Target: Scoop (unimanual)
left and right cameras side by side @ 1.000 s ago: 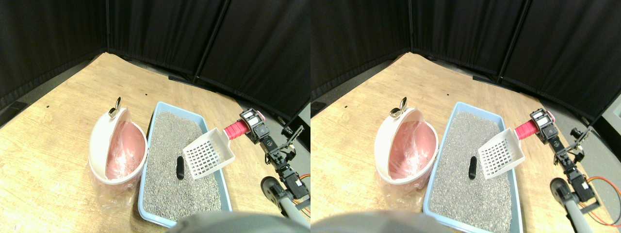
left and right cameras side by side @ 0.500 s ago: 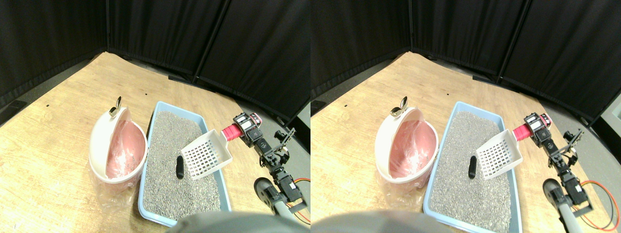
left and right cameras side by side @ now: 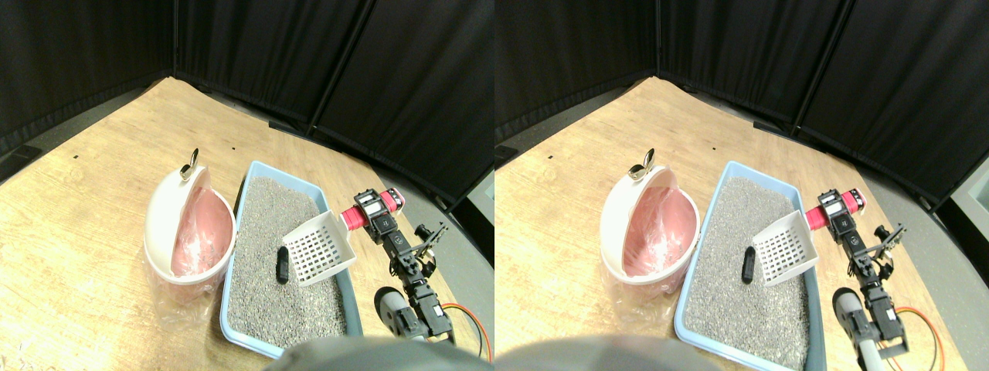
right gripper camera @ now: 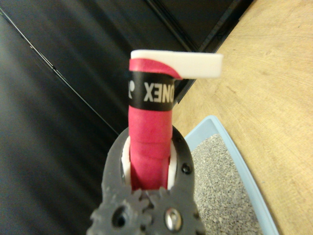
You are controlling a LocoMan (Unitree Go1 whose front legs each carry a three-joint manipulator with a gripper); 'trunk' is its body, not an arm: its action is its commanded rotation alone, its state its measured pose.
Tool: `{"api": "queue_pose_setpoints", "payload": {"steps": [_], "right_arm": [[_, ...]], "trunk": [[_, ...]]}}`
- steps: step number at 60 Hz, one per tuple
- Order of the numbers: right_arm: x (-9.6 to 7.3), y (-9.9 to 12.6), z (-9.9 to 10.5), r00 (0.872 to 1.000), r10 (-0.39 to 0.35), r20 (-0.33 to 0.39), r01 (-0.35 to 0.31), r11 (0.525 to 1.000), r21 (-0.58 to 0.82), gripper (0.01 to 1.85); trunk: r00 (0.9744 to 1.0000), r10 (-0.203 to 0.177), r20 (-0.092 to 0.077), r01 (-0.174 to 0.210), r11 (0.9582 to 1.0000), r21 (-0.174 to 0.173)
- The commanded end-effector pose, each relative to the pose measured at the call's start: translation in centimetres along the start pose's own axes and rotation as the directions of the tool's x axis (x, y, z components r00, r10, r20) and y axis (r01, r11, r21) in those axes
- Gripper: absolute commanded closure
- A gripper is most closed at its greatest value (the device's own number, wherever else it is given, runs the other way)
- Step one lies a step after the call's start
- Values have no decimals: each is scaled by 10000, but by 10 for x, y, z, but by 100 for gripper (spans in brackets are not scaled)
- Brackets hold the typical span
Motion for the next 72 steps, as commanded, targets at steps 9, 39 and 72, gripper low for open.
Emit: {"api": "queue_pose_setpoints", "payload": {"steps": [9,39,72], "right_arm": [[2,29,-1,9898,1392,-318,-1397,9901,-147,174],[7,43,-26,9959,887,-198,-800,9590,2718,163],[-9,25,-41,9851,-1216,-1219,1701,7977,5786,174]], "trunk": [[9981,446,-413,-461,9983,-362],[9952,813,-536,-849,9940,-687],[9981,570,-240,-580,9974,-421]]}}
